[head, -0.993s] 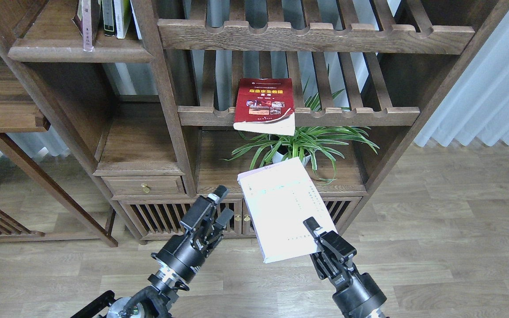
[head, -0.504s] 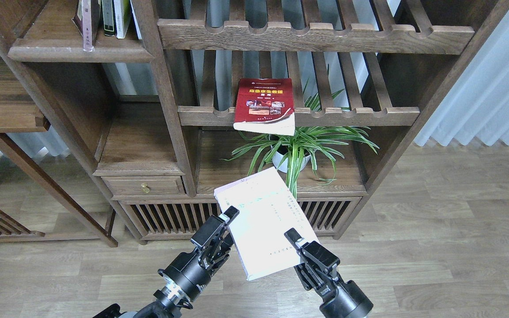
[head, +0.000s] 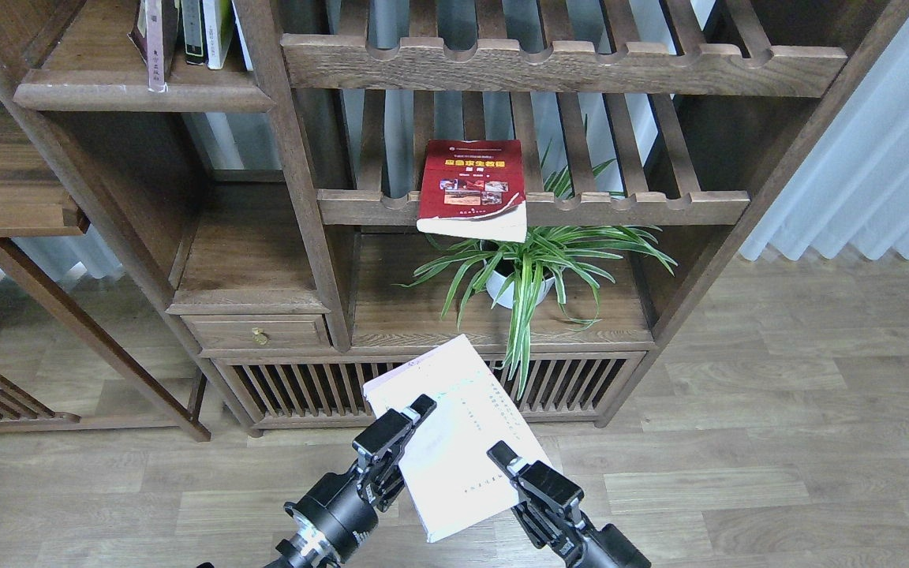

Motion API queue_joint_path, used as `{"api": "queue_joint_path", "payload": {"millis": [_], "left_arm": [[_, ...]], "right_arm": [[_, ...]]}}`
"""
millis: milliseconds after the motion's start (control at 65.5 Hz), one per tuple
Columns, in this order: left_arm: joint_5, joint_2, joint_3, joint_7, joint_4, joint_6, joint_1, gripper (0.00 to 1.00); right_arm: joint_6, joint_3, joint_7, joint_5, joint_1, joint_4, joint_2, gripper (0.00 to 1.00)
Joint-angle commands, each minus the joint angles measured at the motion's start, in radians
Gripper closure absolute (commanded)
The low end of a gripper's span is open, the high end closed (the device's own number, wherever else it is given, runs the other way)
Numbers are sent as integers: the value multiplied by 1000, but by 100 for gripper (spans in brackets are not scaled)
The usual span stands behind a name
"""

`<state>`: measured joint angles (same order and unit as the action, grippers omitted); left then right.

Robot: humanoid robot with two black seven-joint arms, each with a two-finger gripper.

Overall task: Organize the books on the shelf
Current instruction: 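Lift the white book with the left gripper onto the upper shelf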

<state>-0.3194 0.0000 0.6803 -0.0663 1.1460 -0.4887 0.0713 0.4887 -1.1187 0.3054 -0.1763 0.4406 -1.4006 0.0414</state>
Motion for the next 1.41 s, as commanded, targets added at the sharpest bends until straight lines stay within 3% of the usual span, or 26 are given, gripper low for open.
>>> {"api": "queue_joint_path", "payload": {"millis": [0, 15, 31, 275, 351, 458, 519, 565, 642, 993, 1207, 1390], "left_arm": [[2, 0, 4, -1, 0, 0, -4, 60], [2, 0, 5, -1, 0, 0, -5, 61], [2, 0, 13, -1, 0, 0, -13, 70], [2, 0, 28, -3, 0, 0, -31, 83], [2, 0, 35, -4, 0, 0, -33, 89], [2, 0, 53, -7, 1, 0, -31, 92], [2, 0, 74, -23, 3, 0, -31, 92], [-1, 0, 100, -35, 21, 0, -31, 92], [-1, 0, 145, -39, 61, 0, -24, 93], [-4, 311, 407, -36, 241, 0, 22, 93], [-4, 462, 603, -33, 236, 0, 142, 93], [-3, 535, 676, -38, 235, 0, 262, 93]], "right_arm": [[0, 0, 0, 1, 0, 5, 0, 91], [0, 0, 0, 1, 0, 5, 0, 91], [0, 0, 0, 1, 0, 6, 0, 91], [0, -1, -2, 1, 0, 11, 0, 89], [0, -1, -3, 3, 0, 12, 0, 82], [0, -1, -3, 6, 0, 12, 0, 69], [0, -1, -3, 12, 0, 12, -2, 51], [0, -7, -2, 41, -9, 14, -6, 30], [0, -18, -3, 81, -13, 18, -11, 13], [0, -23, -11, 87, -14, 22, -12, 8], [0, -23, -11, 89, -14, 45, -14, 8], [0, -23, -11, 89, -23, 48, -18, 8]]}}
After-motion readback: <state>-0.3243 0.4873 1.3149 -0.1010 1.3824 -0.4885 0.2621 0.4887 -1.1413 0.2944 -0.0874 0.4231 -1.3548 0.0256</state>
